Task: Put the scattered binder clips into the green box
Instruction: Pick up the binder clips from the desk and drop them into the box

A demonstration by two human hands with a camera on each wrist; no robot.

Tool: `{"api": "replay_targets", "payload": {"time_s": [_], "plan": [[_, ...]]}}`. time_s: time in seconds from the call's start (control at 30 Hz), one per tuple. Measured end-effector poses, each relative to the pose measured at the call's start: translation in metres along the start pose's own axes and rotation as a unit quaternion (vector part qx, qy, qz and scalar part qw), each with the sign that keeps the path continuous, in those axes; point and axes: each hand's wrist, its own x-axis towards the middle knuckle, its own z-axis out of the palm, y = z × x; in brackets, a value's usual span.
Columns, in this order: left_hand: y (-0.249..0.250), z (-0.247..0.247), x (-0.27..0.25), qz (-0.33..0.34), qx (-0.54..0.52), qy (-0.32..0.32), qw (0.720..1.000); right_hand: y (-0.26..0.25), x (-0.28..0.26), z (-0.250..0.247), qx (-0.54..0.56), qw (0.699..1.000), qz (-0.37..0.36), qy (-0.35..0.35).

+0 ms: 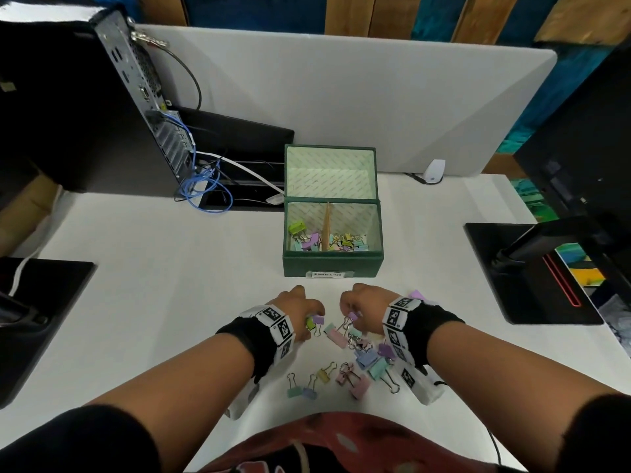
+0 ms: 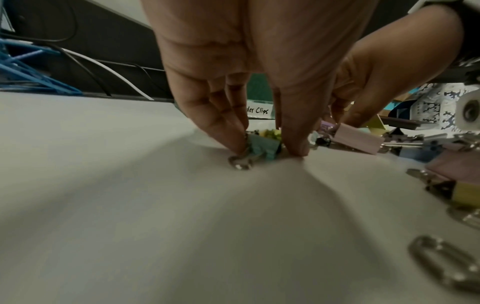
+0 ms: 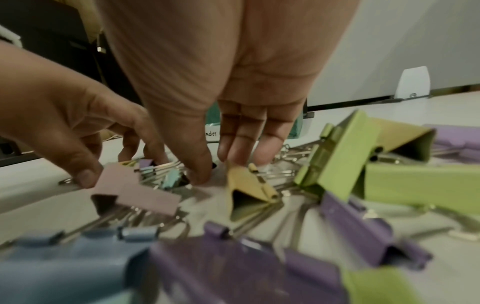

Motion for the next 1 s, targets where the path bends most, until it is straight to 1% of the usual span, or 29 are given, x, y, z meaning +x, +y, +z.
{"api": "replay_targets", "payload": {"time_s": [0.2, 0.3, 0.4, 0.53, 0.63, 0.73, 0.8, 0.9, 1.0], "plan": [[0.002, 0.0, 0.0, 0.01, -0.023, 0.007, 1.0, 0.007, 0.003, -0.004, 0.051, 0.999, 0.014, 0.014], [-0.003, 0.0, -0.001, 0.011, -0.039, 0.022, 0.999, 0.008, 0.003, -0.007, 0.088, 0.994, 0.029, 0.051], [-0.009, 0.0, -0.002, 0.007, -0.054, 0.041, 0.998, 0.006, 0.006, -0.011, 0.126, 0.988, 0.044, 0.074], [-0.021, -0.002, -0.004, 0.0, -0.086, 0.065, 0.994, 0.006, 0.009, -0.02, 0.112, 0.989, 0.026, 0.097], [-0.028, -0.002, -0.007, -0.012, -0.106, 0.071, 0.992, -0.002, 0.007, -0.02, 0.112, 0.991, -0.008, 0.072], [-0.033, -0.002, -0.011, -0.034, -0.124, 0.071, 0.989, -0.019, 0.008, -0.014, 0.085, 0.995, -0.048, 0.002], [-0.035, -0.002, -0.012, -0.05, -0.146, 0.083, 0.985, -0.029, 0.013, -0.008, 0.053, 0.996, -0.068, -0.025], [-0.038, -0.001, -0.015, -0.068, -0.173, 0.098, 0.978, -0.04, 0.019, -0.003, 0.016, 0.995, -0.091, -0.044], [-0.042, 0.001, -0.018, -0.078, -0.193, 0.102, 0.973, -0.043, 0.023, -0.001, -0.011, 0.995, -0.086, -0.053]]}}
